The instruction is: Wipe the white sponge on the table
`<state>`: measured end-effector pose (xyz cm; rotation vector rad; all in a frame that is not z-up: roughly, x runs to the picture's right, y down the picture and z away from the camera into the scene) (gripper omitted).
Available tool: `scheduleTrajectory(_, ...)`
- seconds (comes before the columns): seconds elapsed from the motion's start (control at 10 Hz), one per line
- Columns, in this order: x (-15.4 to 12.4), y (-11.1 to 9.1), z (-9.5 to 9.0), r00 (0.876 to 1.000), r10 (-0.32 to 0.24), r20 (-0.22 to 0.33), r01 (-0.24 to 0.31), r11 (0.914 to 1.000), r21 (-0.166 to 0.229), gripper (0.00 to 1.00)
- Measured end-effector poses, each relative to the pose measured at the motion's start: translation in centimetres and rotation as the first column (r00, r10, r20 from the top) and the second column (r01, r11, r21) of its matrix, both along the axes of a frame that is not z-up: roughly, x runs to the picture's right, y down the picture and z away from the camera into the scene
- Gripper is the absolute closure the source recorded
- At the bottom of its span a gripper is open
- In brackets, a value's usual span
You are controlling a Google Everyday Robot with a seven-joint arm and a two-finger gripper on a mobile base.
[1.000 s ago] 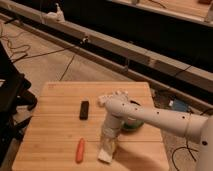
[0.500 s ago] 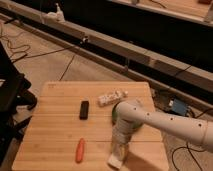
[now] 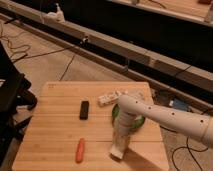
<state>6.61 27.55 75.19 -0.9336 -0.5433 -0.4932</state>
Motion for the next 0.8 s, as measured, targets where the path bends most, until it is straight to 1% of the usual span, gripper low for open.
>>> scheduleTrajectory(0.1,-0.4,-0.3,0.3,1.000,-0.003,0.011,0.003,1.0000,0.007,1.00)
scheduleTrajectory(0.2,-1.2,-0.7,0.9,0.999,-0.012,0.033,0.012,0.9998,0.016,1.00)
scheduleTrajectory(0.4,-3.9,-1.2,2.2,0.995,-0.019,0.101,0.016,0.9992,0.036,1.00)
scheduleTrajectory(0.6,-6.7,-1.1,2.8,0.985,-0.027,0.170,0.020,0.9988,0.044,1.00)
scheduleTrajectory(0.8,-9.1,-0.4,2.6,0.976,-0.057,0.211,0.050,0.9980,0.040,1.00)
